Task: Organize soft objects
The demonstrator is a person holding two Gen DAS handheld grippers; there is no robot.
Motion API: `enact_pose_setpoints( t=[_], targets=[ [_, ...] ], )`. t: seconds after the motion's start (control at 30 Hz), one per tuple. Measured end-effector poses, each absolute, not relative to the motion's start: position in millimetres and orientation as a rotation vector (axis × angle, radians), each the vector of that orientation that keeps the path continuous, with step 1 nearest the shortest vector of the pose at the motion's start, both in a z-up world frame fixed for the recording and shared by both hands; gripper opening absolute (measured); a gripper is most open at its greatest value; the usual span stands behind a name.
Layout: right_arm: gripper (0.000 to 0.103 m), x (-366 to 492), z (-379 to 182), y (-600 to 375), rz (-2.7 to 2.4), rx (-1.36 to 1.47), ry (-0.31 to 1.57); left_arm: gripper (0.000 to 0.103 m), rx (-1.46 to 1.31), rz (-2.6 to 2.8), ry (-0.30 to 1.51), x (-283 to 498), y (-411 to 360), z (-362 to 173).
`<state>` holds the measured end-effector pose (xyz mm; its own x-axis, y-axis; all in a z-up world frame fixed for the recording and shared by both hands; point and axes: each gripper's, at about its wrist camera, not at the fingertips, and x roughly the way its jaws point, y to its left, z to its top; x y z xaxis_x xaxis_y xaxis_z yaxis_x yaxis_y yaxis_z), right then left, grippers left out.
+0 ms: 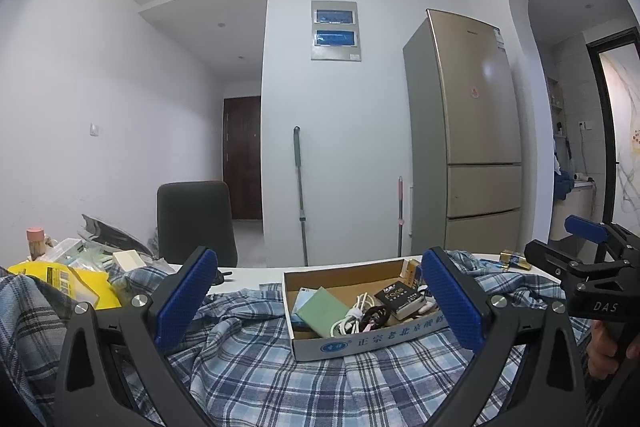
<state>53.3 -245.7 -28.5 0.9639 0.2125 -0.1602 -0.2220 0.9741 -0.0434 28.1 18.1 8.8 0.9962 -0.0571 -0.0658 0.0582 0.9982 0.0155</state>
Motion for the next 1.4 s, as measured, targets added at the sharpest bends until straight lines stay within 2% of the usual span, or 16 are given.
enact_pose_setpoints(
  t=[1.4],
  targets=[
    [0.103,52.7,-27.7,-246.7,0.204,-0.065,0.152,0.103,0.02,-0.054,0.078,29.5,22.4,6.8]
  ],
)
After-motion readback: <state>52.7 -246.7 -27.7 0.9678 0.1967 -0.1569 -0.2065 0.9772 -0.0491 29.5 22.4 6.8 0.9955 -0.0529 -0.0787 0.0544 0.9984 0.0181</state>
